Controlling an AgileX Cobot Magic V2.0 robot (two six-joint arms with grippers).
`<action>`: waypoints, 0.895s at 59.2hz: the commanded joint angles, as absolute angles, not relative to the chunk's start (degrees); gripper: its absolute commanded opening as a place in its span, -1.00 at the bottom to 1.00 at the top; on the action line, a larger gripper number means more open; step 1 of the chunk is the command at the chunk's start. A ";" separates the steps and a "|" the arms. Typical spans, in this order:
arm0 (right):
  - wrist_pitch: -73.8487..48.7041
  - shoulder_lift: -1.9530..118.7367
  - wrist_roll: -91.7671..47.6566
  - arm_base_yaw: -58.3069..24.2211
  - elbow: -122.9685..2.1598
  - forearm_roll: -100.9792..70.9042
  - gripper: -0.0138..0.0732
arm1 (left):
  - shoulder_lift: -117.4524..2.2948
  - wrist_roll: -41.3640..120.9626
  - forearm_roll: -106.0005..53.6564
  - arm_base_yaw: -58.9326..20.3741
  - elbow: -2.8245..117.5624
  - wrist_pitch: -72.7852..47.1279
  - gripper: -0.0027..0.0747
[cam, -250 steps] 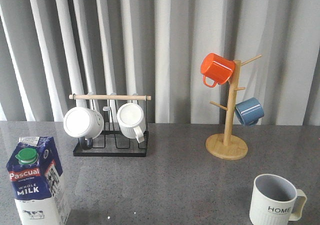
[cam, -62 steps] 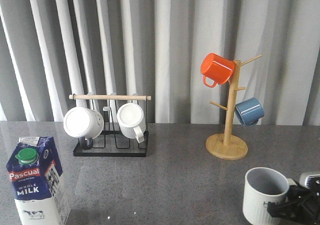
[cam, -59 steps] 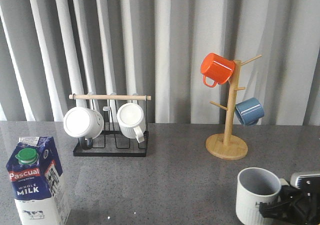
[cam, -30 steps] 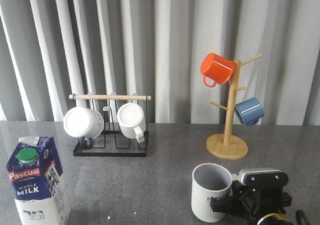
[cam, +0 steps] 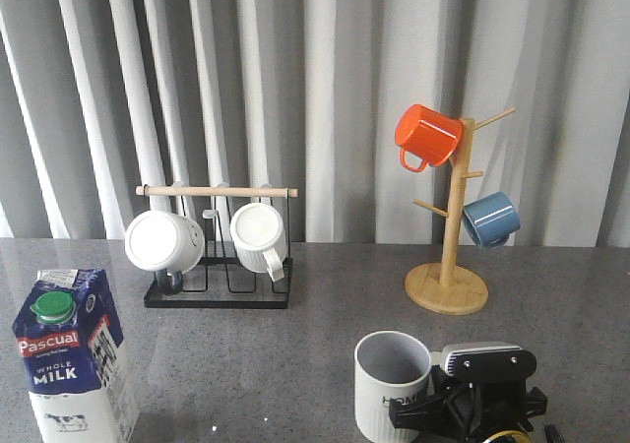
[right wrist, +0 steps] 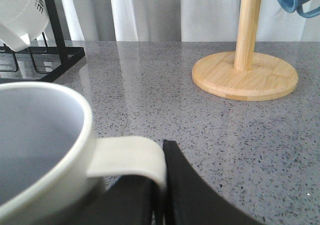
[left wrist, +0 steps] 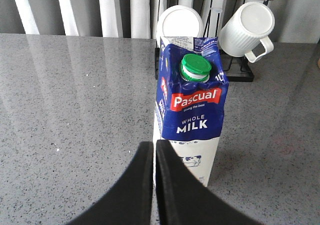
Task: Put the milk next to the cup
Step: 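Grasp the mug handle with the right gripper and slide it toward the milk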
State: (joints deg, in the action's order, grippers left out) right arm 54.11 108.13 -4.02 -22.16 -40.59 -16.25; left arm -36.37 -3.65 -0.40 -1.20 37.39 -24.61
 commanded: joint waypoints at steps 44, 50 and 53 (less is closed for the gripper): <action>59.81 100.06 -4.03 -21.96 -33.77 -13.11 0.07 | -36.60 -3.81 -0.76 -1.07 39.37 -20.72 -0.95; 59.87 97.83 -3.50 -21.96 -31.06 -12.62 0.07 | -36.60 -3.81 -0.76 -1.07 39.37 -20.72 -0.95; 59.87 96.67 -3.50 -21.96 -29.68 -12.50 0.07 | -36.60 -3.81 -0.76 -1.07 39.37 -20.72 -0.95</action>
State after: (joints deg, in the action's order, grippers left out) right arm 55.22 100.65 -3.60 -22.16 -30.61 -13.71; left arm -36.37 -3.65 -0.40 -1.20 37.39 -24.61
